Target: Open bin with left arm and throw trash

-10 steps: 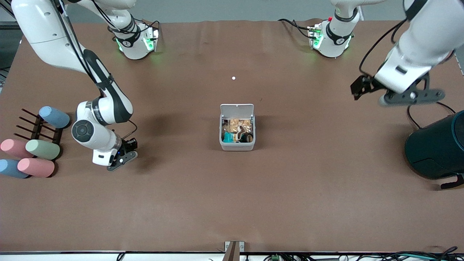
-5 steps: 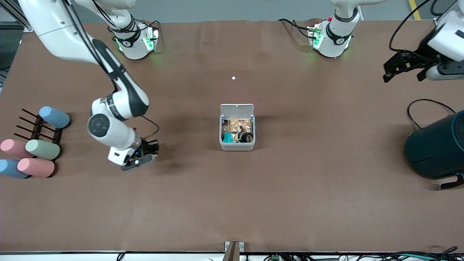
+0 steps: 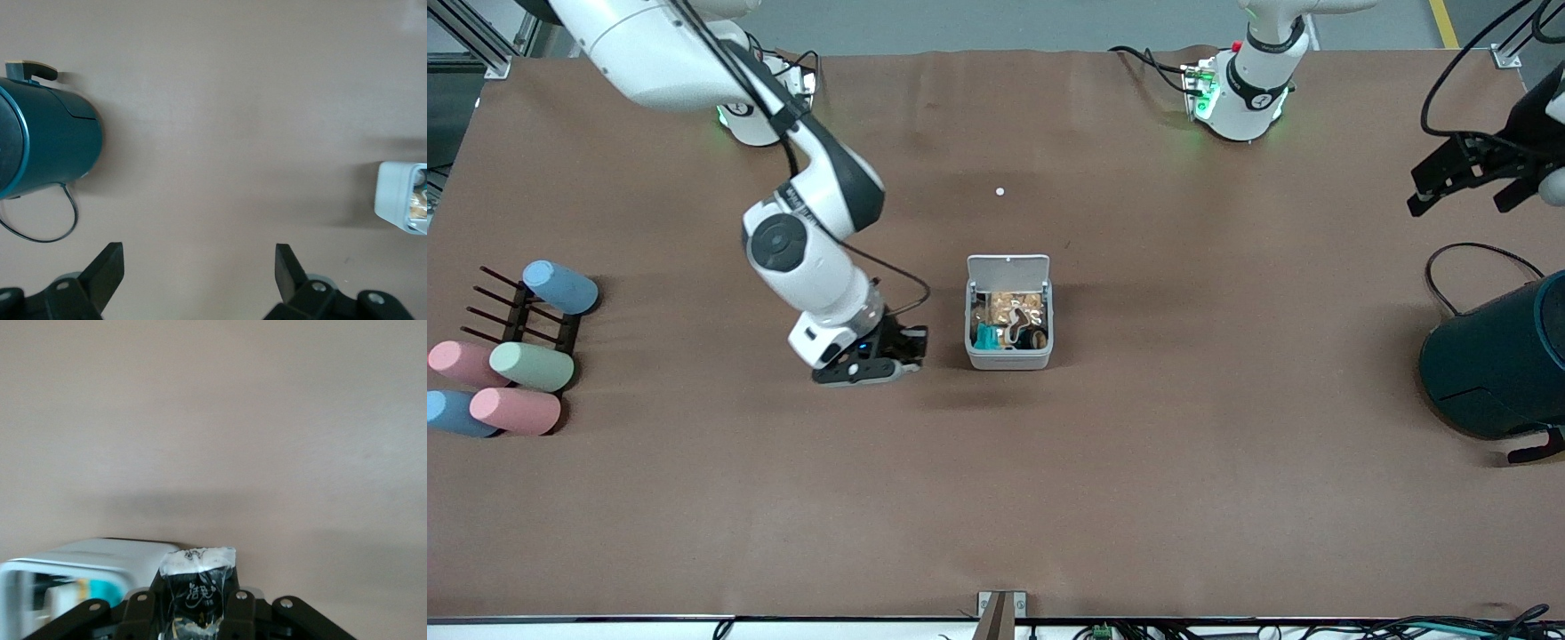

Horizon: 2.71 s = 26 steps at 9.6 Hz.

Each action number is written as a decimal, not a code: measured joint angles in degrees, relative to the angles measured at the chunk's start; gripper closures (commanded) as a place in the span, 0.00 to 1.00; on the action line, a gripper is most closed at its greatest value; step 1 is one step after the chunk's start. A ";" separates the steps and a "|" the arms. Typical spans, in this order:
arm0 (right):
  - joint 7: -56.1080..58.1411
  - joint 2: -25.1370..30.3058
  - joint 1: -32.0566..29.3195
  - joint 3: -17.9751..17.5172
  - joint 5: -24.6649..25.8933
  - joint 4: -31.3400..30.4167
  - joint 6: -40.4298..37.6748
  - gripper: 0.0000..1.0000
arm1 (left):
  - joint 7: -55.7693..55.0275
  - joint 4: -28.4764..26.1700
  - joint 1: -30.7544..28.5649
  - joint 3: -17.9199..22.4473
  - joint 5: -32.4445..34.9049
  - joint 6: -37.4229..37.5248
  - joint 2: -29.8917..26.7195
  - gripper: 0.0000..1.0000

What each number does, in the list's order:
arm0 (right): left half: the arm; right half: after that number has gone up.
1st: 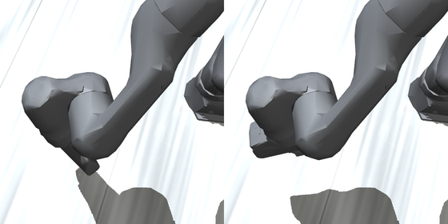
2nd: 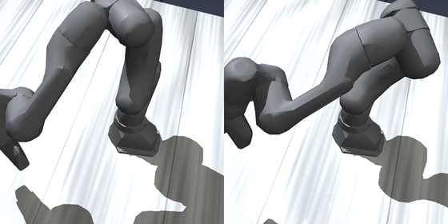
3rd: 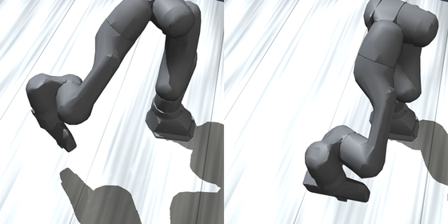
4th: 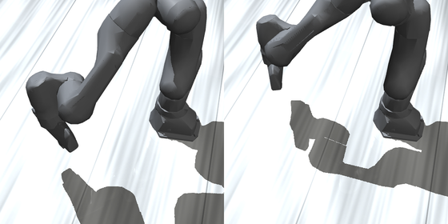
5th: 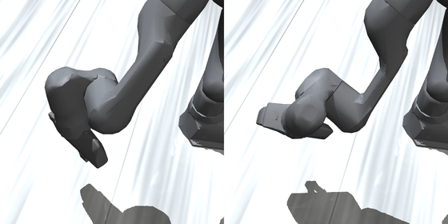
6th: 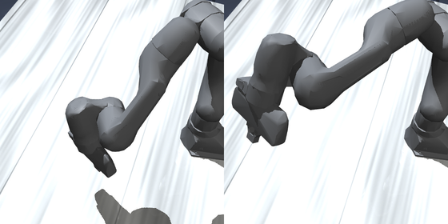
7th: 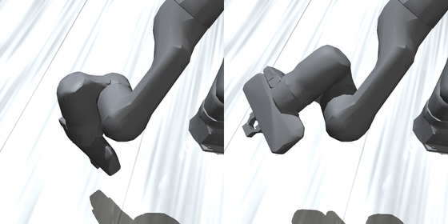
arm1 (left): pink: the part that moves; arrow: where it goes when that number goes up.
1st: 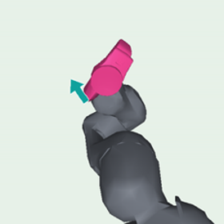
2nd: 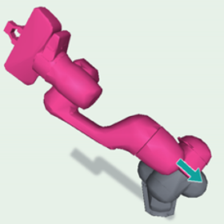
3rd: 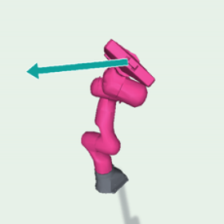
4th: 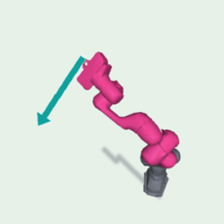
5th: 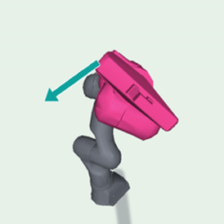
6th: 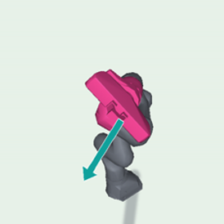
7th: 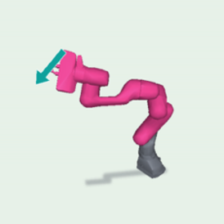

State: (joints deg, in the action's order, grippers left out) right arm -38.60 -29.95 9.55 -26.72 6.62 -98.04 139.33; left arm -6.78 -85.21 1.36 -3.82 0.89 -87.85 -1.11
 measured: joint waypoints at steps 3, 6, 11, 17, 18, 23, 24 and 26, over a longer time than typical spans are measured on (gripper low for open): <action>-10.90 -2.24 5.97 0.10 -0.01 3.73 -0.26 0.64 | 0.06 1.35 0.37 -0.11 0.01 0.00 1.95 0.00; -14.49 -6.68 9.99 0.41 0.08 7.47 -0.25 0.25 | 2.73 2.02 0.31 0.02 0.01 1.21 1.42 0.00; -14.56 -7.21 9.99 1.24 0.41 7.89 -0.80 0.05 | 2.73 2.17 0.35 0.00 0.00 3.06 0.81 0.00; 6.45 4.38 -2.02 1.91 1.46 7.44 -22.99 0.01 | 3.83 2.18 0.11 1.28 -2.03 7.86 0.88 0.00; 11.61 7.10 -4.67 2.10 1.45 4.84 -23.60 0.01 | 3.83 2.17 0.35 1.29 -4.20 8.00 0.92 0.00; 40.18 23.14 -12.84 17.74 -8.65 1.29 -41.10 0.01 | 4.76 1.93 1.24 3.14 -5.35 8.17 1.98 0.00; 41.49 25.29 -12.92 20.92 -8.92 1.69 -43.67 0.01 | 4.79 1.92 1.54 3.24 -4.79 8.17 2.17 0.00; 41.75 27.25 -12.89 24.50 -8.93 6.39 -50.47 0.00 | 4.74 1.90 1.63 3.52 -4.41 8.18 2.33 0.00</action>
State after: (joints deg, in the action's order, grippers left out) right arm 3.15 -2.70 -3.35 -2.23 -2.31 -91.65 88.86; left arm -2.03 -83.30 2.99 -0.30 -3.52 -79.67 1.23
